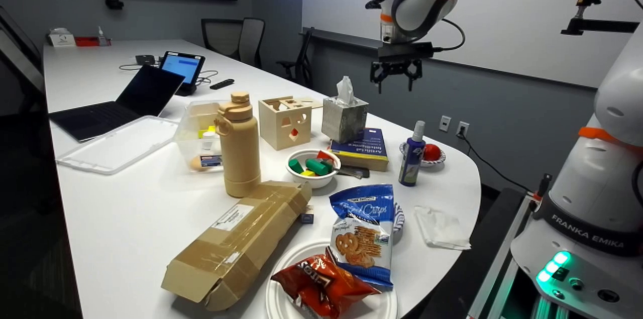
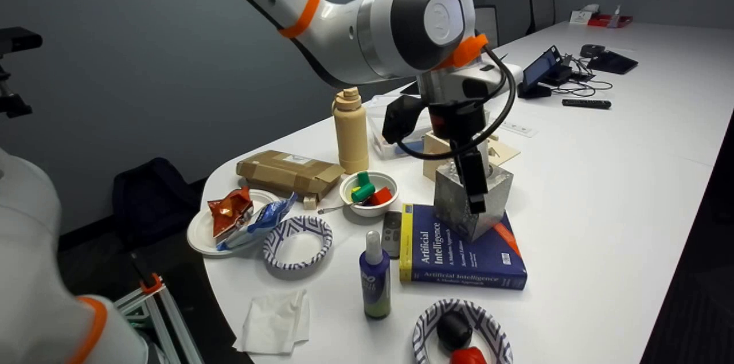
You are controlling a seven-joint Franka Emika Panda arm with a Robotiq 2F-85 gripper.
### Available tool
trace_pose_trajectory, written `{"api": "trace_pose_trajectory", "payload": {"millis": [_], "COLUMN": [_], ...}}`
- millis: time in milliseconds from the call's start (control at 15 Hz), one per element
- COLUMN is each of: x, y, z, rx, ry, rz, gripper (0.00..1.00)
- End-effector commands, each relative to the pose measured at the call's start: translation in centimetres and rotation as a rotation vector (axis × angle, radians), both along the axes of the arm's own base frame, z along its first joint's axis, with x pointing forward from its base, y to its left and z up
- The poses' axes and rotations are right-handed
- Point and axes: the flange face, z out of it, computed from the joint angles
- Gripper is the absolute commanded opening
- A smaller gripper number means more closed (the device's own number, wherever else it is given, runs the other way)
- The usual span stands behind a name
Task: Take the red toy out of the white bowl and place it in the black and white bowl on the right.
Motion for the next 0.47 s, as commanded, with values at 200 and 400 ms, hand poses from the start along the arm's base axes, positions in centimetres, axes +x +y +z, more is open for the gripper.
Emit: {"api": "trace_pose_trajectory", "payload": {"millis": [200, 400], "x": [1.8, 2.1], "y": [3.2, 4.0], "z": [2.2, 2.3], "rx": [0.195, 0.224], "ry": [-0.113, -0.084], "rz": [0.213, 0.259], "gripper": [1.0, 1.0]}}
